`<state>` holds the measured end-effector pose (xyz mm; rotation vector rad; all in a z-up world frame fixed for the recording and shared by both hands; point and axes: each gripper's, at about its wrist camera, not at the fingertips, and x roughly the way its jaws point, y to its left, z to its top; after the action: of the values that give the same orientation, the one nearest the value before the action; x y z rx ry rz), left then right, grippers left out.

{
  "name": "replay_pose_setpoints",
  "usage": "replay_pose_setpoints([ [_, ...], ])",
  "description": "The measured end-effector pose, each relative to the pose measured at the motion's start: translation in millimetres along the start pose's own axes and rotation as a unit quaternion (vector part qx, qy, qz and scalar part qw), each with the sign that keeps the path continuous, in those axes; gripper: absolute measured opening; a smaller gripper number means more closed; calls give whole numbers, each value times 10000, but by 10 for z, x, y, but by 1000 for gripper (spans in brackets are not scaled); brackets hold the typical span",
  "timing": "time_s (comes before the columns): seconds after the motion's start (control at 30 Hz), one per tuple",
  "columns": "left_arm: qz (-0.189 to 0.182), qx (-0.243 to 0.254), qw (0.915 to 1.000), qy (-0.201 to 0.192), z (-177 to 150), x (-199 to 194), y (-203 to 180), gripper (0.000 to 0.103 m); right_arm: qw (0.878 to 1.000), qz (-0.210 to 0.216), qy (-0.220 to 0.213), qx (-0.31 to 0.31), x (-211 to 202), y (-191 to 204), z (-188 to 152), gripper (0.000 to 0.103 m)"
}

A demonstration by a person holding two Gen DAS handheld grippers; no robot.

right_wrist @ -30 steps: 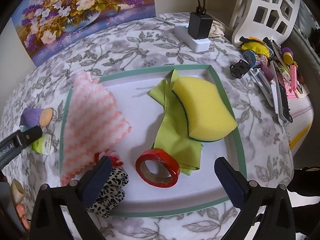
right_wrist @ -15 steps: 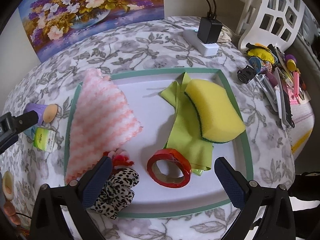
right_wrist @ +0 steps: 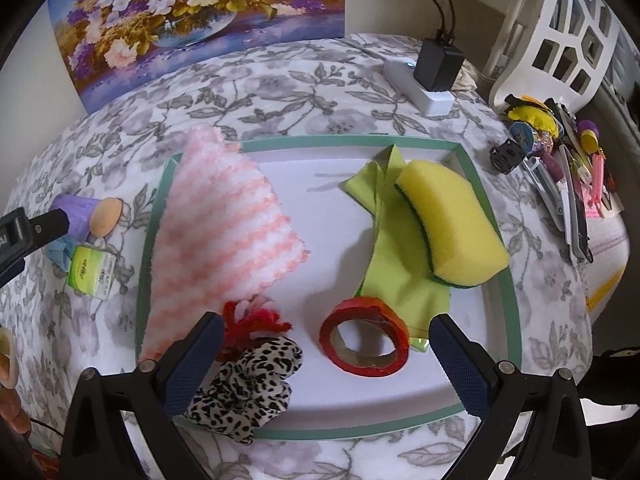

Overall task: Organize soft objects
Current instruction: 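Move both tools back toward the remaining items beside the tray, then grasp the blue face mask with the left tool while the right tool grasps the green tissue pack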

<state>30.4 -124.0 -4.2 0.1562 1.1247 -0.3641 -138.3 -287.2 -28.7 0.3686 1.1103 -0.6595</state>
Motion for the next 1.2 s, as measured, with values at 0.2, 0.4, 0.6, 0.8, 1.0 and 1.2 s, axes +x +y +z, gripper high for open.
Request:
replay_pose_setpoints([
  [0.2, -120, -289, 9994, 165, 26, 90, 140, 98, 10000, -24, -63, -63, -7, 107, 8, 103],
  [0.4, -12, -445, 9988, 207, 73, 110, 277, 98, 9995, 115, -289, 103, -96, 261, 94, 103],
  [0.6, -100, -706, 9966, 415, 171, 64, 565, 98, 9974, 232, -684, 34, -257, 561, 185, 103],
  [0.8, 37, -935, 9955, 157, 284, -68, 907, 98, 9945, 495, -907, -181, -368, 998, 254, 103],
  [1.0, 194, -1204, 9925, -36, 350, -80, 1266, 98, 9928, 749, -803, -470, -325, 1424, 257, 103],
  [1.2, 362, -1405, 9894, -44, 375, 16, 1531, 98, 9917, 926, -584, -669, -182, 1769, 228, 103],
])
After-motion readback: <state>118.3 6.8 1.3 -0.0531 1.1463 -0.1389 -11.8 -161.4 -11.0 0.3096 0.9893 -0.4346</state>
